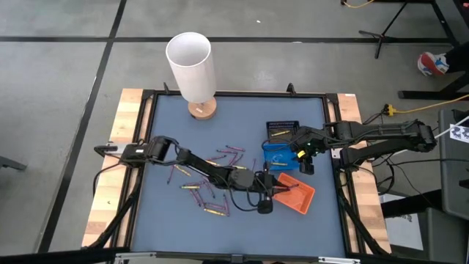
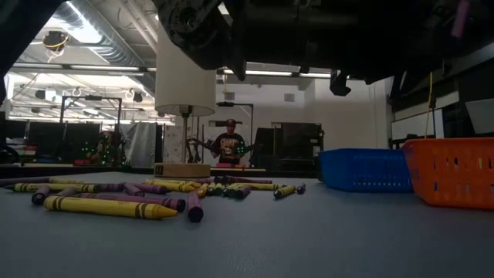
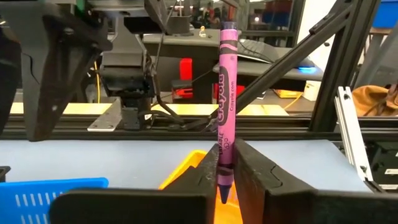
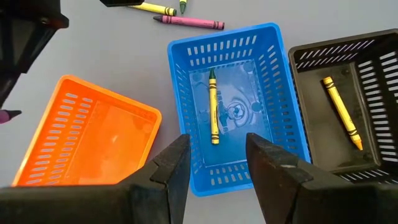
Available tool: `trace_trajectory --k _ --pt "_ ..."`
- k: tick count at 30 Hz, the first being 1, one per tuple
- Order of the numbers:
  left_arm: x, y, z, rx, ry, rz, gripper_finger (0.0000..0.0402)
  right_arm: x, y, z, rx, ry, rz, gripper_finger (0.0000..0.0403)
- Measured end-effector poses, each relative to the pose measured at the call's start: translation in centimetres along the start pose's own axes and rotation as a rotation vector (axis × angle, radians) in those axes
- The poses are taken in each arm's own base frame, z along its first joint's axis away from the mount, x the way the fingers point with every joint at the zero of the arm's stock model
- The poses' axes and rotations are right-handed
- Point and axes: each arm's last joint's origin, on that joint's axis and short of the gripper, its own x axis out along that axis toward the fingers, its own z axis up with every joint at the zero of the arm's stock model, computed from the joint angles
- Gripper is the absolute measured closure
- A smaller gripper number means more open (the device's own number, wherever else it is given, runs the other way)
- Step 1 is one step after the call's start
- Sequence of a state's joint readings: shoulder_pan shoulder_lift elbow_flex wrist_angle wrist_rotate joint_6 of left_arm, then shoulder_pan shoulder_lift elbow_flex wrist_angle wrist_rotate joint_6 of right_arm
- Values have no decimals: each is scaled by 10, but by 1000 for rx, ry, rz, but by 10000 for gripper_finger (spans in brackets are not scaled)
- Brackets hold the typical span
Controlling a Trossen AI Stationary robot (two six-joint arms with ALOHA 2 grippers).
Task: Sort crayons
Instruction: Put the purple crayon into the orange bin
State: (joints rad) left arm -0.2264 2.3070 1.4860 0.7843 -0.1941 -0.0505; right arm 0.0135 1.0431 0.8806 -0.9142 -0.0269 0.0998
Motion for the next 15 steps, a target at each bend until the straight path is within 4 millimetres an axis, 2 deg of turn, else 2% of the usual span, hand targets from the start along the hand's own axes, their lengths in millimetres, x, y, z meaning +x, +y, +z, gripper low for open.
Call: trace_trajectory --k 7,15 --pt "0 0 -1 3 14 -1 319 0 0 0 0 0 0 249" --pt "0 0 -1 3 14 11 283 0 0 0 0 0 0 249"
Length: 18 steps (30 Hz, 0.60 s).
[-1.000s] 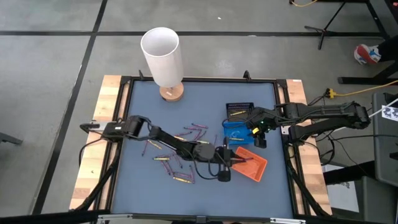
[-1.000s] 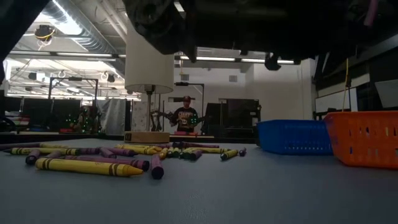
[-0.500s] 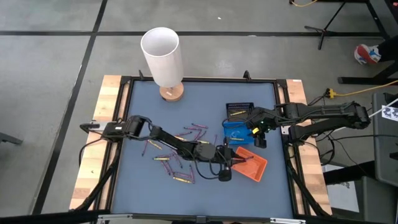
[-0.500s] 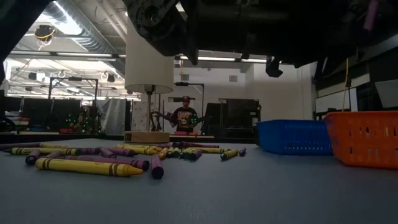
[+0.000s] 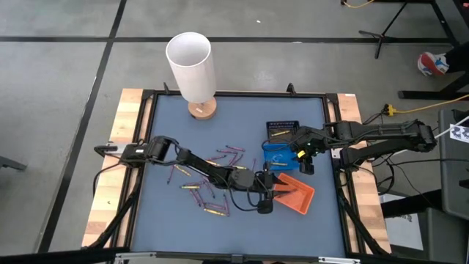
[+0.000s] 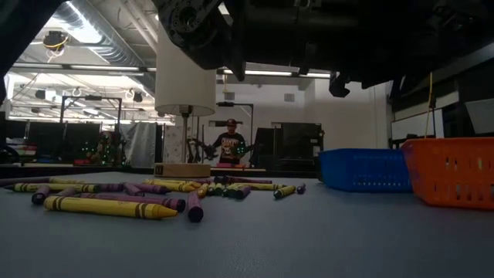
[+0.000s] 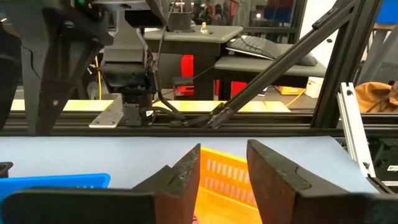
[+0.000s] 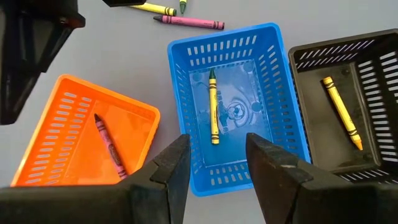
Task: Sort crayons
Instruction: Put the purple crayon into the orange bin
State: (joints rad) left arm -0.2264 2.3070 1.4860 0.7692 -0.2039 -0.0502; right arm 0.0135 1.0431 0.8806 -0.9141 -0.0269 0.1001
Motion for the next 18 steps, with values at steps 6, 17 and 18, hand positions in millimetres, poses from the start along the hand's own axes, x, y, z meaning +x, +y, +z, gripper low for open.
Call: trace_trajectory --k 6,17,18 --pt "0 1 0 0 0 20 272 0 0 0 0 0 0 249" --pt "3 18 1 -1 -1 58 285 0 0 0 0 0 0 248" --pt "3 19 1 -2 -2 61 286 0 0 0 0 0 0 248"
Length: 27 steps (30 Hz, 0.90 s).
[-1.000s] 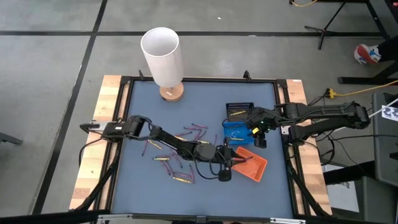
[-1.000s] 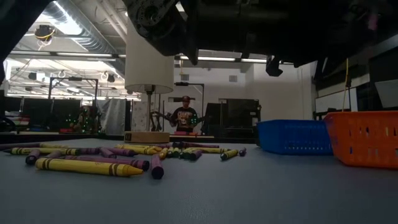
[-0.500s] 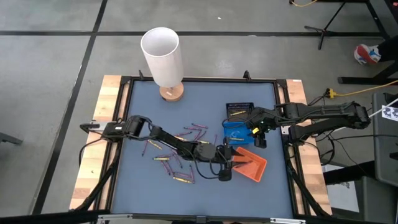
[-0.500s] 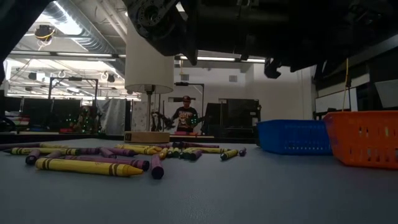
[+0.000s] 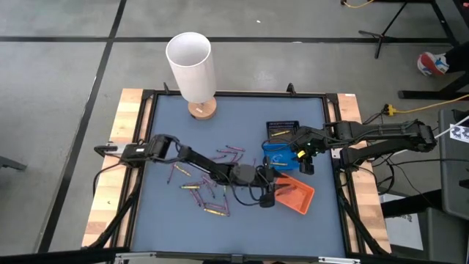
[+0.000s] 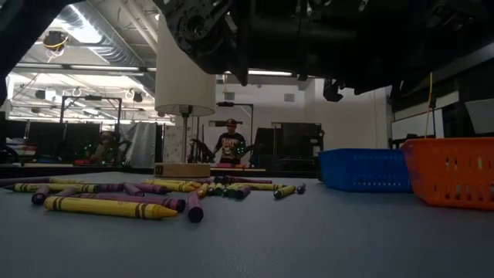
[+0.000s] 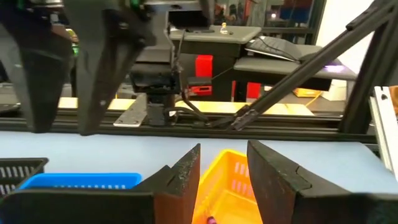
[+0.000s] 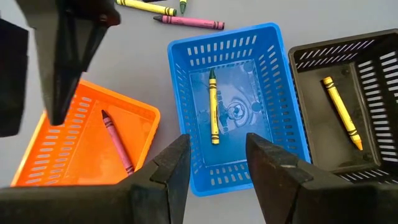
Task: Sort crayons
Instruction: Put the purple crayon into the orange bin
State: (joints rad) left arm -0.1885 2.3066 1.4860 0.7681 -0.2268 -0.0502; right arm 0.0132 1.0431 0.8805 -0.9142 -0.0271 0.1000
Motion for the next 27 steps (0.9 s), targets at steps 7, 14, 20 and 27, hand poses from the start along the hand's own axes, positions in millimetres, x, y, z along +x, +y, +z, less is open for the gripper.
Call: trace_trajectory --k 7,14,20,27 --pt "-5 9 21 19 62 19 296 0 0 0 0 1 0 248" --pt "-25 14 53 53 267 38 302 0 0 0 0 0 0 249" --pt "-44 13 62 34 427 142 302 0 0 0 0 0 0 248" --pt "-52 15 47 -34 526 330 302 0 0 0 0 0 0 249"
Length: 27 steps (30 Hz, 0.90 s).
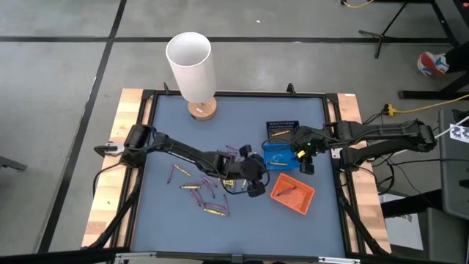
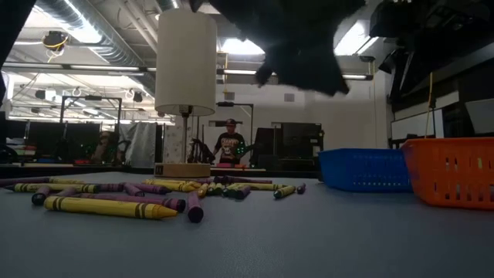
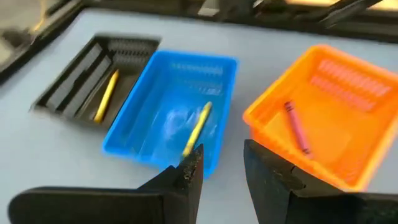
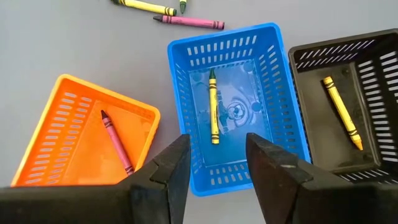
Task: Sort crayons
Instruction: Put the purple crayon into the orange bin
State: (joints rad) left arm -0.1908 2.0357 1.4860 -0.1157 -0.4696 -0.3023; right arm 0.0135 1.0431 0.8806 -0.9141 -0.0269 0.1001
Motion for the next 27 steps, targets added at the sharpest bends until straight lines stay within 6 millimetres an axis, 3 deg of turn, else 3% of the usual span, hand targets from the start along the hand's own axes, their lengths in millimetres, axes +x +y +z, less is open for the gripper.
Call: trace_trajectory --k 13,27 --pt "42 11 -42 -122 128 149 302 0 0 0 0 0 0 248" --pt "50 23 -46 -154 159 190 302 0 0 0 0 0 0 248"
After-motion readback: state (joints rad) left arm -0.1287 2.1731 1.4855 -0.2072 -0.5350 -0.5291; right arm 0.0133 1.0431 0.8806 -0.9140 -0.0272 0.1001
